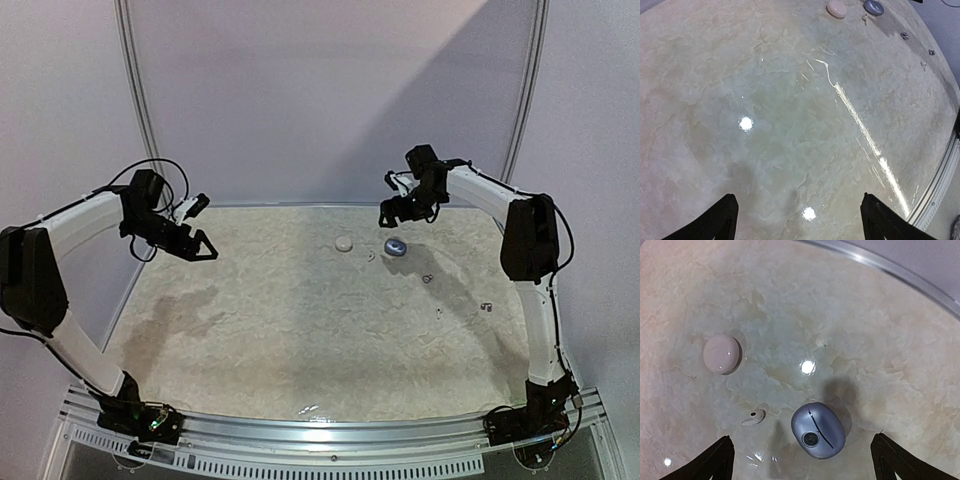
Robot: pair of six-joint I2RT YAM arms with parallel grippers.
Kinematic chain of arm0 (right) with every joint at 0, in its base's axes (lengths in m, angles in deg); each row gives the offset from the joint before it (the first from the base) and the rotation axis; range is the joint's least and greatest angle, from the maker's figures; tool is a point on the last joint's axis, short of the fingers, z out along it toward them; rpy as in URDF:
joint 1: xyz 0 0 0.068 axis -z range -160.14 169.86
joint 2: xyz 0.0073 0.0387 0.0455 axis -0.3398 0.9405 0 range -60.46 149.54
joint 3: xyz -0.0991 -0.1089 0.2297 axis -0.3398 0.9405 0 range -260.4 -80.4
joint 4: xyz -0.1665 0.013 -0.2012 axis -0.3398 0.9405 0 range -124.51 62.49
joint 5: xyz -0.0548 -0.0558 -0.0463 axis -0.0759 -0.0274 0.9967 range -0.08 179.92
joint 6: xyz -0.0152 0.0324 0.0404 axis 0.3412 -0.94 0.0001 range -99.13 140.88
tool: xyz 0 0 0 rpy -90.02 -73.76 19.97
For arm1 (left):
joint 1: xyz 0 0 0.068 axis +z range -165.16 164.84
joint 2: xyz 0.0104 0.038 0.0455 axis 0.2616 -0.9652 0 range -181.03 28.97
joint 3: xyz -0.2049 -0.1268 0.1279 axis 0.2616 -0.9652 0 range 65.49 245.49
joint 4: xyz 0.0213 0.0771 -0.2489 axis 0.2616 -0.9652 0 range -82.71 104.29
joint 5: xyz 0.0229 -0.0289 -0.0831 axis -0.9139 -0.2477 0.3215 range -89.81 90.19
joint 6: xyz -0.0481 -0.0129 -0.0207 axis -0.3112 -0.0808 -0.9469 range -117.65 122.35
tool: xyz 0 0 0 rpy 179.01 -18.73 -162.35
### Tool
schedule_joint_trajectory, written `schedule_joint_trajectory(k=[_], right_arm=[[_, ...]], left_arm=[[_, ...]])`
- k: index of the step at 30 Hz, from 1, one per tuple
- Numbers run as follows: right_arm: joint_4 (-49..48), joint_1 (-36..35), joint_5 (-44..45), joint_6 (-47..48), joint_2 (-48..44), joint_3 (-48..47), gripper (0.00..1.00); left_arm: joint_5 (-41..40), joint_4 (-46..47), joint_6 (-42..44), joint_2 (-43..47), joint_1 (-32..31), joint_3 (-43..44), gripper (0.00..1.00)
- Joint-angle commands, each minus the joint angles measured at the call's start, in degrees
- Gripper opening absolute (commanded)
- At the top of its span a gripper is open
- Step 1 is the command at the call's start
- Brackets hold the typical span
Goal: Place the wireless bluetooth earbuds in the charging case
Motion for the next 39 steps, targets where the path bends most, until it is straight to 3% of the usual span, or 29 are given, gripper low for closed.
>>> schedule_joint_trajectory(k=[1,6,11,18,21,22,23,24,27,33,39], right_arm=[[2.9,-0.6,-0.6,-3.3,3.7,-3.1,0.97],[3.1,-0.5,-1.9,-5.3,6.6,-3.5,0.96],[5.0,-0.5,-0.5,-8.6,8.9,-6.2,0.78],[5.9,-0.3,3.6,-15.8,9.9,-7.5,0.79],[6.3,0.4,5.4,-22.2,9.9,-7.5,0.70],[6.7,0.8,4.6,-25.0,9.9,-7.3,0.75],[6.6,1.1,3.0,-27.2,9.8,-7.0,0.91],[5.7,1.5,0.2,-30.7,9.5,-6.0,0.98],[-0.7,2.7,-9.2,-39.1,7.8,-0.3,0.99],[-4.0,3.8,-10.0,-45.2,4.7,1.9,0.99],[-8.3,4.7,-17.9,-54.1,6.5,3.8,0.99]], left_arm=[[2.0,-1.5,0.3,-0.8,-0.4,2.4,0.87],[1.7,-1.1,-0.6,-1.5,-0.5,2.8,0.86],[0.9,-0.7,-1.3,-1.0,-0.5,2.5,0.86],[-0.4,0.2,-1.8,-0.6,-0.5,2.6,0.86],[-0.5,0.2,-1.7,-1.0,-0.5,2.9,0.86],[-0.5,0.2,-1.6,-1.2,-0.5,3.1,0.86],[-0.5,0.3,-1.6,-1.4,-0.5,3.3,0.86],[-0.5,0.2,-1.6,-1.6,-0.5,3.7,0.86],[-0.2,0.0,-1.2,-2.0,-0.5,4.6,0.86],[0.0,-0.9,0.4,-2.2,-0.5,4.2,0.86],[0.5,-0.7,0.7,-2.2,-0.4,3.6,0.87]])
